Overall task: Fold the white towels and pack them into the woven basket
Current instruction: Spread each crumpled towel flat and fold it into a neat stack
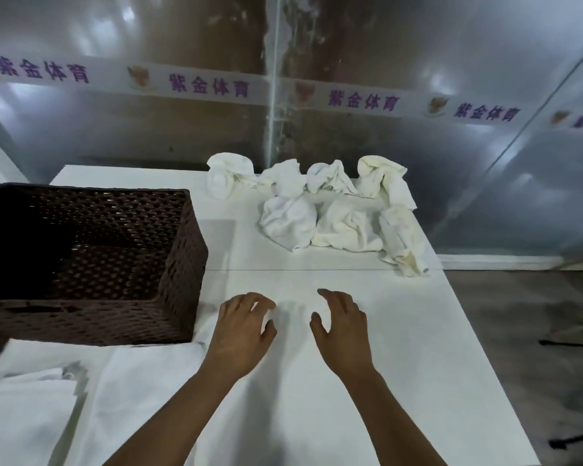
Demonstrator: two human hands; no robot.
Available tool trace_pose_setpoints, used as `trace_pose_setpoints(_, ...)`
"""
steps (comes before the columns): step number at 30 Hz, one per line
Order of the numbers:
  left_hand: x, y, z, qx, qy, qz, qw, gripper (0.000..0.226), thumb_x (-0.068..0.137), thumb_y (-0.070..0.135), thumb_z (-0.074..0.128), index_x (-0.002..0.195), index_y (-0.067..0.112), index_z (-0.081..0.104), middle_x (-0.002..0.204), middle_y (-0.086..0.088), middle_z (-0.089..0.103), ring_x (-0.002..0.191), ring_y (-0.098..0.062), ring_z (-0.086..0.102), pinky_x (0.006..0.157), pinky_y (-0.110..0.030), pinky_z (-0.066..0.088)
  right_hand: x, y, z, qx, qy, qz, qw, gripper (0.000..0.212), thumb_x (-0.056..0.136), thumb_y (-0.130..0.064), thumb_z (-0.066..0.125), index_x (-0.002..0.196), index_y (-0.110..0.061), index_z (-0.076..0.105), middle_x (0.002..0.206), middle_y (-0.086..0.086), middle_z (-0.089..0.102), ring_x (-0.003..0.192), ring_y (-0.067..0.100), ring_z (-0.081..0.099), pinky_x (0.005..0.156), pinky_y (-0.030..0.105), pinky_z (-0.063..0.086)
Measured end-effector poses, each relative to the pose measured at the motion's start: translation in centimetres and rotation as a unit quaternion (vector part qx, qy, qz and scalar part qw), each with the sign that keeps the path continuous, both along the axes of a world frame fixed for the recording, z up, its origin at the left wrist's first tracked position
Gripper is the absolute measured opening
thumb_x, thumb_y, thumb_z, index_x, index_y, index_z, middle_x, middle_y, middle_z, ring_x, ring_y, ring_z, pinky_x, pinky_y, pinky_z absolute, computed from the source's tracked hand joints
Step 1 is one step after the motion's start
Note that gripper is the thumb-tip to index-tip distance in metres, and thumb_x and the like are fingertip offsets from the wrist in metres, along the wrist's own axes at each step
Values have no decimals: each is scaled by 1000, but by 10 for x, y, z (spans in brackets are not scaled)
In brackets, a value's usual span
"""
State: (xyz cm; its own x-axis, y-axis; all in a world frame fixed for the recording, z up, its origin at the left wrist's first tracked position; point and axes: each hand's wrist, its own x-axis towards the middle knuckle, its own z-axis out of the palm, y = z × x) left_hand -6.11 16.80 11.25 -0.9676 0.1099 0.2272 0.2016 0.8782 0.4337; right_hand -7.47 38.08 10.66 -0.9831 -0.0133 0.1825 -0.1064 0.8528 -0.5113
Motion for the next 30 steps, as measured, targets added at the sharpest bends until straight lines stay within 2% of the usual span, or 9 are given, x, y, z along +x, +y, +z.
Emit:
trace_pose_setpoints(5,-47,16,-11,-21,-39,25,999,36,85,37,44,111,28,67,111,10,62,104,-19,60,92,-34,42,-66,19,-19,-7,-25,21,999,47,90,-35,52,135,-25,56,125,-2,59,109,23,60,96,38,42)
trace_pose_setpoints(10,-100,27,-33,-52,-64,54,995,32,79,26,63,111,25,68,109,7,64,99,-22,63,89,-38,47,-139,25,-44,-4,-52,68,996,47,88,-32,52,135,-24,57,125,0,60,108,25,61,95,41,45)
trace_pose_setpoints(15,-158,42,-54,-88,-91,45,991,44,74,21,75,118,23,66,117,2,64,100,-26,64,89,-40,50,-209,35,-68,8,-64,107,992,46,88,-24,62,134,-22,58,126,1,60,109,27,61,94,42,44)
trace_pose_setpoints(20,-227,47,-81,-102,-136,32,985,50,82,24,67,131,19,60,137,-5,58,120,-33,58,98,-45,46,-275,32,-91,7,-59,122,991,46,88,-20,62,134,-19,58,128,3,60,110,28,62,92,41,45)
trace_pose_setpoints(22,-248,51,-93,-97,-156,27,983,55,86,24,63,140,20,53,148,-6,50,131,-33,50,105,-44,40,-290,32,-100,-1,-60,124,990,46,88,-17,64,134,-19,58,128,3,60,111,28,61,91,39,45)
trace_pose_setpoints(26,-289,61,-118,-93,-189,18,977,71,95,28,56,158,27,24,168,-2,14,150,-30,23,116,-40,25,-307,33,-113,-13,-62,133,989,45,91,-17,63,135,-21,57,130,-1,59,116,24,59,93,35,42)
trace_pose_setpoints(30,-333,64,-143,-121,-198,12,973,92,92,47,60,160,38,-1,169,2,-12,154,-34,8,117,-47,27,-313,34,-118,-35,-61,131,989,44,92,-16,62,136,-21,57,128,-1,58,117,21,58,96,36,44)
